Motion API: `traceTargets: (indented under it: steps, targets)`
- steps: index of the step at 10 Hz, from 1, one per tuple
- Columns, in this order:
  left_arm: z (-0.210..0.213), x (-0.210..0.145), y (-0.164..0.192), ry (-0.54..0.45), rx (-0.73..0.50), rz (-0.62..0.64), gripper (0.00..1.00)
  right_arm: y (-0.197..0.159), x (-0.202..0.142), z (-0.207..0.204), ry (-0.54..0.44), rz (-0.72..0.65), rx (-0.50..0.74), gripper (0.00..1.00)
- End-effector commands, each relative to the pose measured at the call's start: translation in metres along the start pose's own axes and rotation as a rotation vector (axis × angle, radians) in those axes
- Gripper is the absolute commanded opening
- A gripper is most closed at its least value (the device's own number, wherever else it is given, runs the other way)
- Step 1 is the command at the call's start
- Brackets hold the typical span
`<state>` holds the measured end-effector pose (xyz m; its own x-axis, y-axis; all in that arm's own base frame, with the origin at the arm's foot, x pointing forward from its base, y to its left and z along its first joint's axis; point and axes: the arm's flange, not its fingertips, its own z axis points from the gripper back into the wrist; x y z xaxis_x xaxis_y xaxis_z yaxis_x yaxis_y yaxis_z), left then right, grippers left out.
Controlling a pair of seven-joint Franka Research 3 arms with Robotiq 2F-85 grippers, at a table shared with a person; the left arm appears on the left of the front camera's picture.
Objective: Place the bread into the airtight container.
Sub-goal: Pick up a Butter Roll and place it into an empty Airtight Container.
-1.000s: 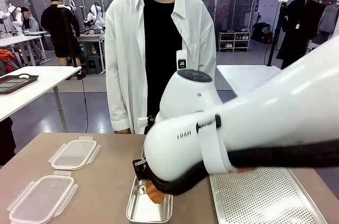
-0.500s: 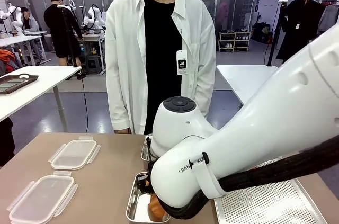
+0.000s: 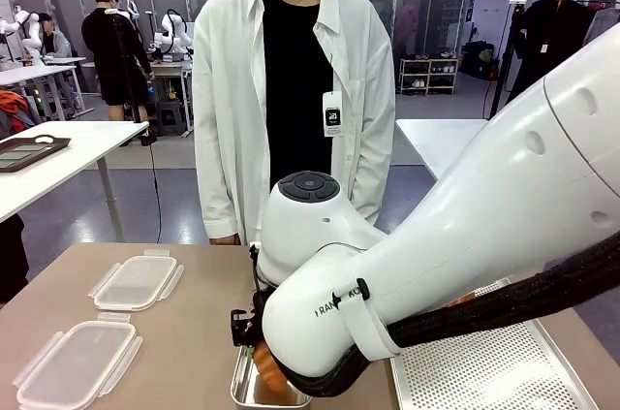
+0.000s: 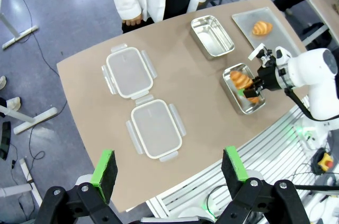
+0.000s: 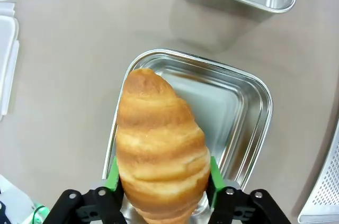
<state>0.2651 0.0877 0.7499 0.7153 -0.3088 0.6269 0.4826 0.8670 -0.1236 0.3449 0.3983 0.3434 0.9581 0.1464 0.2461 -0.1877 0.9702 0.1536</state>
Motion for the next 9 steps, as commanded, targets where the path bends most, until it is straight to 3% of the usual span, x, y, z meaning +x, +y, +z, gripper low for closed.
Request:
traceTargets:
  steps: [1, 9]
  targets:
    - [0.0007, 0.0002, -0.0008, -0.002, -0.006, -0.013, 1.0, 0.009, 0.0021, -0.0036, -0.033, -0.028, -0.022, 0.97]
    - [0.0007, 0.0002, -0.0008, -0.002, -0.006, -0.013, 1.0, 0.0009, 0.0036, 0.0027, -0.008, 0.002, 0.001, 1.0]
